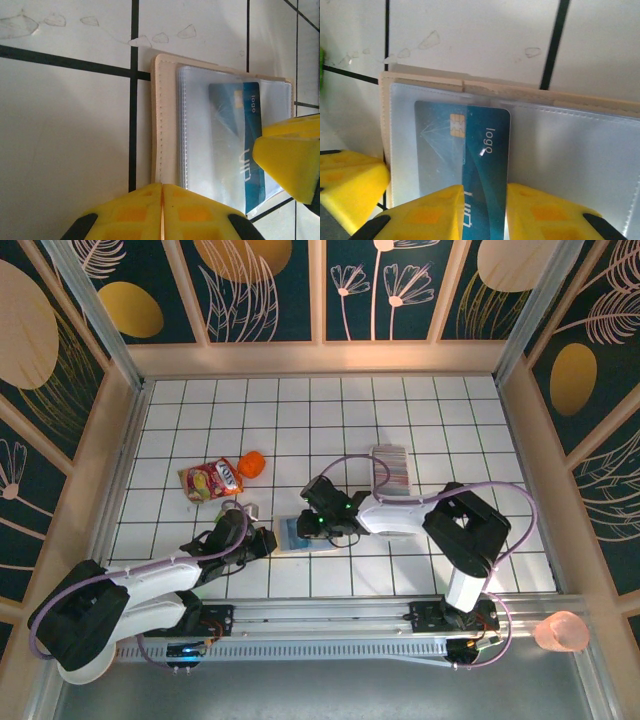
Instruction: Put the credit cards into the card holder
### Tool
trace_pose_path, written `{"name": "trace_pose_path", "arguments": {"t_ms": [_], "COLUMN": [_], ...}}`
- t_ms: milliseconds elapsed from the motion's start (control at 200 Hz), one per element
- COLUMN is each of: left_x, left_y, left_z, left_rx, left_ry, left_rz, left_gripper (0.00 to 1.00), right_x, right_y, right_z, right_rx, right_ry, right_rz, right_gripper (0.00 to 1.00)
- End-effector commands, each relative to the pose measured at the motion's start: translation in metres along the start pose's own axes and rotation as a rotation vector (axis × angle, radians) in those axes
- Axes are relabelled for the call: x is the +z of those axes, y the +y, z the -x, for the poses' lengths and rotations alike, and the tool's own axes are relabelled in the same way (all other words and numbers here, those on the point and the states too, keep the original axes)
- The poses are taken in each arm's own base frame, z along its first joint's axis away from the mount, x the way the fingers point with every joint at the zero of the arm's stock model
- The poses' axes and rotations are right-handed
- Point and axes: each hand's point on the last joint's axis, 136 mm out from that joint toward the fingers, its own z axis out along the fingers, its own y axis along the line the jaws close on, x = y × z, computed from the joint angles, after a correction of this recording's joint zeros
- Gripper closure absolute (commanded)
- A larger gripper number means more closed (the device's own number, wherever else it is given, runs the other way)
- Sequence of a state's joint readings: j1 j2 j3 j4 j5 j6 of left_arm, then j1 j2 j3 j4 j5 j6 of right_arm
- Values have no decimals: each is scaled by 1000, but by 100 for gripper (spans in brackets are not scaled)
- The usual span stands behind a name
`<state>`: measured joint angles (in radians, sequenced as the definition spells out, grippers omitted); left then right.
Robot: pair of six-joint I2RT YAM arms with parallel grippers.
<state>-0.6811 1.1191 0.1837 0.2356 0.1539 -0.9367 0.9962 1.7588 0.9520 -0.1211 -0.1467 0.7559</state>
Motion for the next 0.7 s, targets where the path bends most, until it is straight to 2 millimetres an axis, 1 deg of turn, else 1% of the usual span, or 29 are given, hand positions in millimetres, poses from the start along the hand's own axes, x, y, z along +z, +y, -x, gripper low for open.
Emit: {"name": "trace_pose_path", "arguments": {"t_ms": [0,210,440,541,696], "left_x": [-1,-1,-1,-2,-5], "left_y": [-4,-3,-4,-3,-5], "left_z": [-2,-4,-3,1,4], "left_rx": [4,0,1,2,7], "left_ry": [1,3,0,-16,-33], "left_rz": [-31,-34,-38,-25,-26], "left_gripper": [91,91,91,91,86], "right_x": [3,5,7,3,-7], "right_y": [10,18,27,29,26], "right_z": [1,-1,-1,1,5], "right_rx": [-33,-55,-70,-73,-68], "right_ry": [0,0,3,-12,-51], "right_rz": [-7,-17,-5,-1,-12], "right_gripper": [73,75,75,75,70]}}
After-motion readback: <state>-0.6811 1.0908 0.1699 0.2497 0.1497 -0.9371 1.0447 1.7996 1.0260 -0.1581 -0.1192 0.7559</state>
